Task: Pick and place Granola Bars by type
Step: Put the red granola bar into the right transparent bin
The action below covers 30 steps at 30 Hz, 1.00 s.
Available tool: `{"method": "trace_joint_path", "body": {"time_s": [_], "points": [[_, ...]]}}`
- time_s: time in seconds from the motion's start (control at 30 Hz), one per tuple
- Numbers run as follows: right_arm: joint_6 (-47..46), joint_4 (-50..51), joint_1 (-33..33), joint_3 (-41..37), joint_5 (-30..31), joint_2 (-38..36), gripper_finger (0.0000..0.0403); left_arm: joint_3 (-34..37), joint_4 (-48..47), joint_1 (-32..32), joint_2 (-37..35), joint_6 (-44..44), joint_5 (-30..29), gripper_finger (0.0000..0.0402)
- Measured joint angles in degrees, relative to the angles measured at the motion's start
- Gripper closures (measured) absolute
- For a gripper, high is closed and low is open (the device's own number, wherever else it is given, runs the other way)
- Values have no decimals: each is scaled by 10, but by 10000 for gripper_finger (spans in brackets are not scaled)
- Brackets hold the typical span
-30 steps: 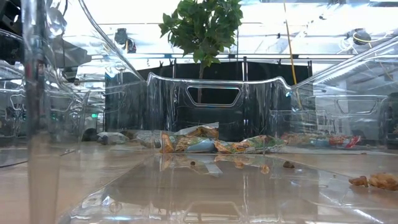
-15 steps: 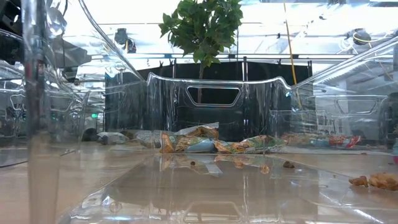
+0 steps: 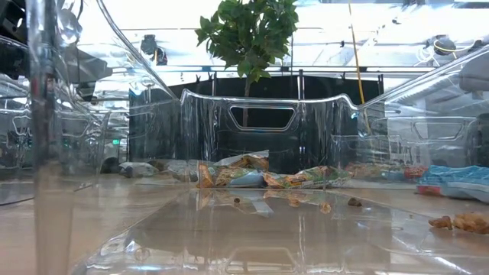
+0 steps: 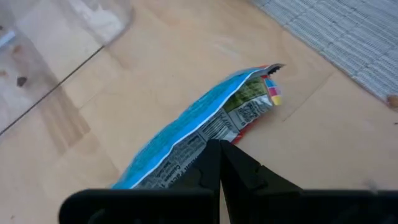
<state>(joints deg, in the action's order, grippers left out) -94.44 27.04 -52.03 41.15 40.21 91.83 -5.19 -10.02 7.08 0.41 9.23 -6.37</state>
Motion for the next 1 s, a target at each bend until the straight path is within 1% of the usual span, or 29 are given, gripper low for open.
{"method": "trace_joint_path", "body": {"time_s": [0.17,0.43,0.53,0.6,0.7,0.9,1.0], "points": [[35,-1,-1,6,-29,-41,403,0,0,0,0,0,0,325],[56,18,-5,7,-30,-110,403,0,0,0,0,0,0,325],[90,7,-3,7,-43,-125,396,0,0,0,0,0,0,325],[100,-6,3,6,-55,-130,380,0,0,0,0,0,0,325],[115,-41,13,-1,-75,-132,340,0,0,0,0,0,0,325],[173,-212,38,-46,-75,-125,242,0,0,0,0,0,0,325],[171,-252,52,-71,-75,-125,208,0,0,0,0,0,0,325]]}}
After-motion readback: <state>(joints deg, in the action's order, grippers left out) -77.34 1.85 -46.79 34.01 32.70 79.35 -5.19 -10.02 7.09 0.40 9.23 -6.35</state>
